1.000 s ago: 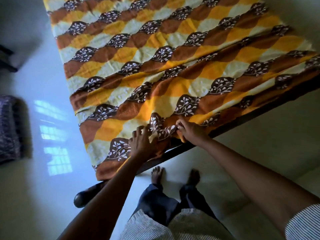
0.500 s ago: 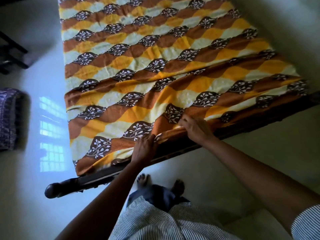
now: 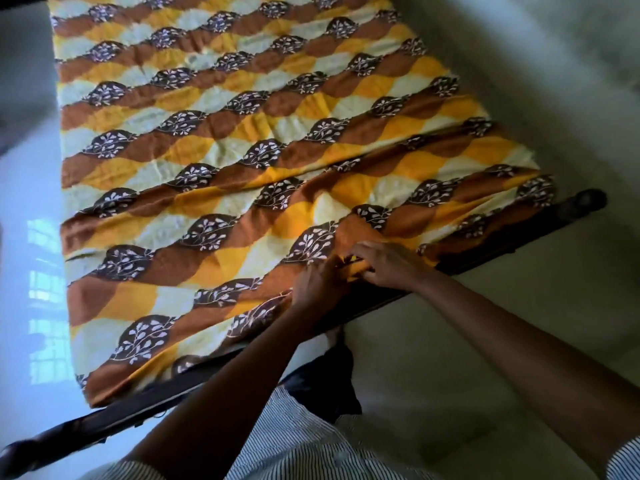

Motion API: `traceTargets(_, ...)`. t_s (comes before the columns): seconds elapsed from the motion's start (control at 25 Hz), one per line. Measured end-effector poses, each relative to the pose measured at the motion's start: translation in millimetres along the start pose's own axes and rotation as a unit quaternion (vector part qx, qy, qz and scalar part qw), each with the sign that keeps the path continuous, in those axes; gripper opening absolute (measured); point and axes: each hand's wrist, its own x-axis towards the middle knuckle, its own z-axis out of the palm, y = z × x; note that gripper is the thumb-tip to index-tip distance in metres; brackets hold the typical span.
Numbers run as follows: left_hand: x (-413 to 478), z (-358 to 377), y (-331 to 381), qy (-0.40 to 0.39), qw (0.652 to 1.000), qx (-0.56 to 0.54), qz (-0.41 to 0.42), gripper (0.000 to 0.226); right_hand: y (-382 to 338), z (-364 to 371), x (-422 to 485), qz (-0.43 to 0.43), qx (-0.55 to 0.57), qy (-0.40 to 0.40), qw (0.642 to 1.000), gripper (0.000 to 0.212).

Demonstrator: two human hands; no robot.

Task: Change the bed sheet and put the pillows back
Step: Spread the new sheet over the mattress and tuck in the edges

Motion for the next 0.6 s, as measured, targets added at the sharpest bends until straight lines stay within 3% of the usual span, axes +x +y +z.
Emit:
traceTargets(0.16,12.4,-15.9,-3.8,-0.039,0.999,0.005,-0.006,0.047,79.6,-10.2,-2.3,0.027,0.007,0.068,0.997,0.029)
traceTargets(0.24,18.0,-14.1,-6.7,-0.041,0.999,-0.008,-0.004,0.051,109.9,-17.0,-0.3,0.133,0.042,0.095,0.986,0.028)
traceTargets(0.32,30.7,-2.7,-3.7,0.012,1.000,0.007,0.016,0.060,123.6,-23.3,6.1,0.251,0.141,0.079,0.955,0.033)
traceTargets(0.36,38.3,3.1,3.8,0.011,0.999,0.025,0.020,0.060,124.4,-26.3,9.7,0.250,0.197,0.066,0.946,0.031)
traceTargets(0.44,61.5,11.8,38.6,-0.027,0.998,0.046,0.043,0.071,122.7,-41.2,13.0,0.157,0.221,0.029,0.962,0.029)
traceTargets(0.52,84.2,15.7,84.4,-0.061,0.995,0.057,0.055,0.076,126.2,-60.4,11.8,0.055,0.157,-0.053,0.985,0.046)
traceTargets(0.6,101.9,16.2,124.4,-0.059,0.996,0.060,0.032,0.059,146.8,-68.2,10.3,0.004,0.058,-0.084,0.995,0.045)
